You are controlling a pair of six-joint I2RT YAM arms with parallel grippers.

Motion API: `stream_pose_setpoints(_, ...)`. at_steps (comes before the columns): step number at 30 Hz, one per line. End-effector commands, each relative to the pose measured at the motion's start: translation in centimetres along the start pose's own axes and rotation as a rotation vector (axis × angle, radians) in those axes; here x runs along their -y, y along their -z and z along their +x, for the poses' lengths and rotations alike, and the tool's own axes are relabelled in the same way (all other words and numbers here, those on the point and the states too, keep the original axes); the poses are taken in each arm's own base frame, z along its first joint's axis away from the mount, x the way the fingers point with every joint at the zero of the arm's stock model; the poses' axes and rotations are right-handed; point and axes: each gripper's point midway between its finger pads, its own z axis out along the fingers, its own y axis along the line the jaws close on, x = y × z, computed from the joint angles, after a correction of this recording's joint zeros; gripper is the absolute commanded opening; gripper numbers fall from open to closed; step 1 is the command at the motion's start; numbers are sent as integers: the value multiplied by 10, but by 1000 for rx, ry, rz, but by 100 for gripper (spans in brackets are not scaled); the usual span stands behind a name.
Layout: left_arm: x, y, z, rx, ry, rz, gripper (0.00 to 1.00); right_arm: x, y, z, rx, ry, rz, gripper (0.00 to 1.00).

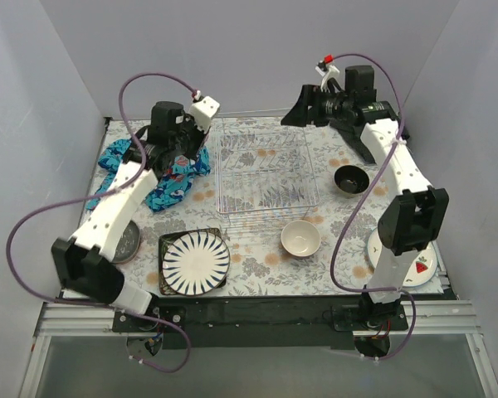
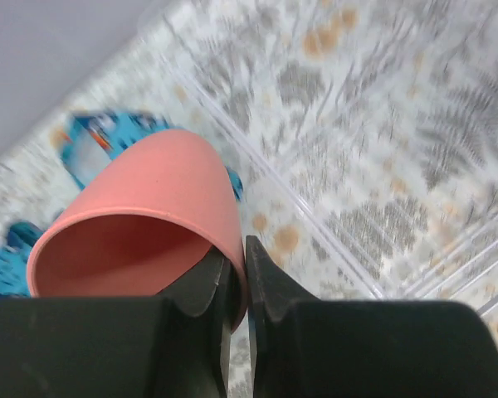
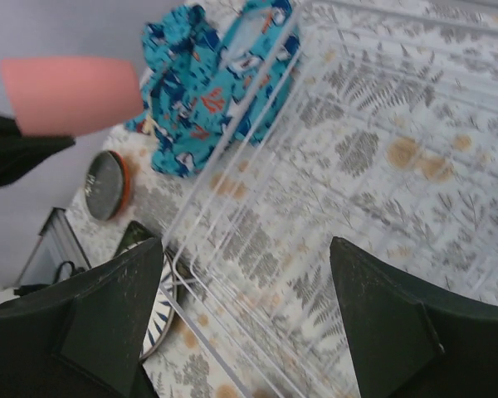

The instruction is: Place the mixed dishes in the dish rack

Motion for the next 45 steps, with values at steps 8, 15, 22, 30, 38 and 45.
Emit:
stream_pose_setpoints(8,36,81,-92,555,-414,-422,0,-47,1,-37,22,-364,-366,98)
stream_pose_setpoints(15,62,81,-86,711,-745,-660,0,-54,0,-32,-39,-544,-399,98)
stream_pose_setpoints(22,72,63,-93,708,-754,-747,0,-63,-13,-5,-105,-617,-412,96)
stream_pose_setpoints(30,106,36,-71,676,-777,-642,0,-89,-25,-8,-118,-569,-493,96)
stream_pose_setpoints(38,134,22,-69,700,-800,-575,0,-102,-31,-8,-140,-554,-524,96)
stream_pose_setpoints(45,159,17,-74,749,-825,-529,0,-102,-39,-4,-156,-561,-517,94)
